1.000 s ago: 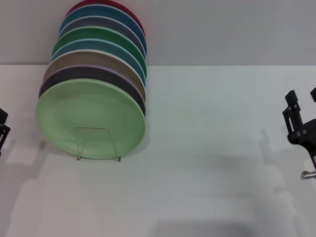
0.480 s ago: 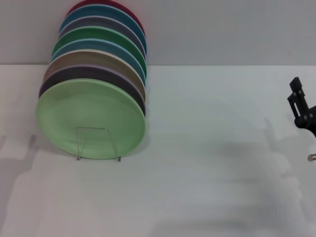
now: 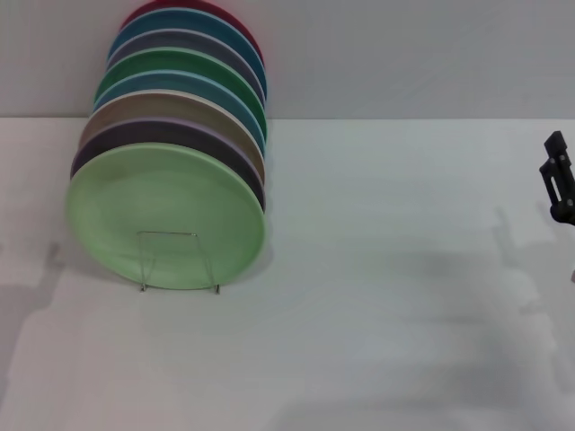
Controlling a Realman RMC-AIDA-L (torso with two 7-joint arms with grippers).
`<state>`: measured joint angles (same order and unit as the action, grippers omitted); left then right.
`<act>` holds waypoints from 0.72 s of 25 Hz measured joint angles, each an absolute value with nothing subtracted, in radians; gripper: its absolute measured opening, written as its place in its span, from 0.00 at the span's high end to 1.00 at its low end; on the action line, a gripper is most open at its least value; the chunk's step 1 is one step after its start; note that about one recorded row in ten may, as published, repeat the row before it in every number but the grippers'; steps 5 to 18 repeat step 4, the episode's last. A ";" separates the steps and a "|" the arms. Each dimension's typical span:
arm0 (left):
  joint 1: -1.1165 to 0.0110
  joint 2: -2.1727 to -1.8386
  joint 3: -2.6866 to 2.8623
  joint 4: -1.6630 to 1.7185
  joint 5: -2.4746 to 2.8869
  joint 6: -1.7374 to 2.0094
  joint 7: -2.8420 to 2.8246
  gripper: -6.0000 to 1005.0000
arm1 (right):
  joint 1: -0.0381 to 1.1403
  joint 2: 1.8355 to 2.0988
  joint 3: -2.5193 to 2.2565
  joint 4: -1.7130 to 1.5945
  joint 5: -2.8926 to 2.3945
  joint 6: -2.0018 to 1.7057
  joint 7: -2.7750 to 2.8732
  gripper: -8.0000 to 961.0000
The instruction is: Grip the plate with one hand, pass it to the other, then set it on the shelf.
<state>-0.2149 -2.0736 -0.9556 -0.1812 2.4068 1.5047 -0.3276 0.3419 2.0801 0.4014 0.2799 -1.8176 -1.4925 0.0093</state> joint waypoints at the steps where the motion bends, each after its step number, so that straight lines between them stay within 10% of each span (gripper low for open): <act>1: -0.215 -2.074 -0.956 -0.181 2.407 1.505 -0.328 0.22 | 0.342 2.080 0.405 0.282 -1.818 -1.492 0.009 0.39; 18: -0.215 -2.075 -0.956 -0.187 2.406 1.502 -0.329 0.22 | 0.346 2.081 0.417 0.283 -1.818 -1.488 0.010 0.39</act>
